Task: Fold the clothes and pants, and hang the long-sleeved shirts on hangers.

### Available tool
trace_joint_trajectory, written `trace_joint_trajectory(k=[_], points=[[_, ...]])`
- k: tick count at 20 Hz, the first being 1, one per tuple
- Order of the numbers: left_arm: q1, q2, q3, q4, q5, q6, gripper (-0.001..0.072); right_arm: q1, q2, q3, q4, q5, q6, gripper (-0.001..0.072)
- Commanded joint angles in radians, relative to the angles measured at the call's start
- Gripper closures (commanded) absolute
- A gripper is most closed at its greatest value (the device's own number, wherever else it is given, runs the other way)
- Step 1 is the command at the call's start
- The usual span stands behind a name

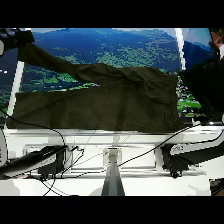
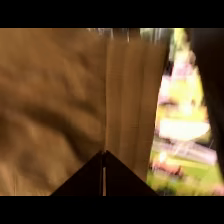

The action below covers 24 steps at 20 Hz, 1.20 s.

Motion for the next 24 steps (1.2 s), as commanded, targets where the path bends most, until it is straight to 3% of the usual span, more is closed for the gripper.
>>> trace_joint_trajectory(k=[1, 3, 4, 5, 6, 8, 9, 10, 12, 15, 19, 21, 22, 24], points=[[0.003, -0.02, 0.0, -0.003, -0.023, 0.0, 0.069, -0.098, 0.075, -0.278, 0.106, -0.029, -0.246, 0.0682], [0.003, -0.02, 0.0, -0.002, -0.026, 0.0, 0.069, -0.146, 0.09, -0.389, 0.204, -0.08, -0.296, 0.068], [0.003, -0.021, 0.0, -0.002, -0.029, 0.0, 0.069, -0.167, 0.091, -0.424, 0.234, -0.096, -0.295, 0.0622], [0.003, -0.021, 0.0, -0.002, -0.029, 0.0, 0.069, -0.183, 0.091, -0.452, 0.235, -0.109, -0.288, 0.0399], [0.003, -0.021, 0.0, -0.002, -0.029, 0.0, 0.069, -0.193, 0.091, -0.473, 0.215, -0.124, -0.273, 0.0246], [0.003, -0.021, 0.0, -0.003, -0.029, 0.0, 0.069, -0.198, 0.091, -0.495, 0.15, -0.179, -0.229, 0.0209], [0.003, -0.021, 0.0, -0.003, -0.029, 0.0, 0.069, -0.197, 0.091, -0.498, 0.13, -0.212, -0.203, 0.017], [0.003, -0.022, 0.0, -0.003, -0.029, 0.0, 0.069, -0.197, 0.091, -0.499, 0.134, -0.237, -0.181, 0.0086], [0.003, -0.023, 0.0, -0.003, -0.029, 0.0, 0.069, -0.195, 0.09, -0.499, 0.173, -0.262, -0.166, 0.0042], [0.003, -0.023, 0.0, -0.003, -0.029, 0.0, 0.069, -0.164, 0.077, -0.503, 0.171, -0.293, -0.112, 0.01], [0.003, -0.023, 0.0, -0.019, -0.029, 0.0, 0.069, -0.053, 0.027, -0.503, 0.193, -0.283, -0.11, 0.0119], [0.003, -0.024, 0.0, -0.021, -0.029, 0.0, 0.069, 0.019, 0.021, -0.499, 0.208, -0.298, -0.158, 0.0392], [0.003, -0.024, 0.0, -0.02, -0.029, 0.0, 0.069, 0.048, 0.024, -0.489, 0.208, -0.316, -0.185, 0.058], [0.003, -0.023, 0.0, -0.02, -0.023, 0.001, 0.069, 0.09, 0.047, -0.457, 0.203, -0.369, -0.206, 0.0681]])
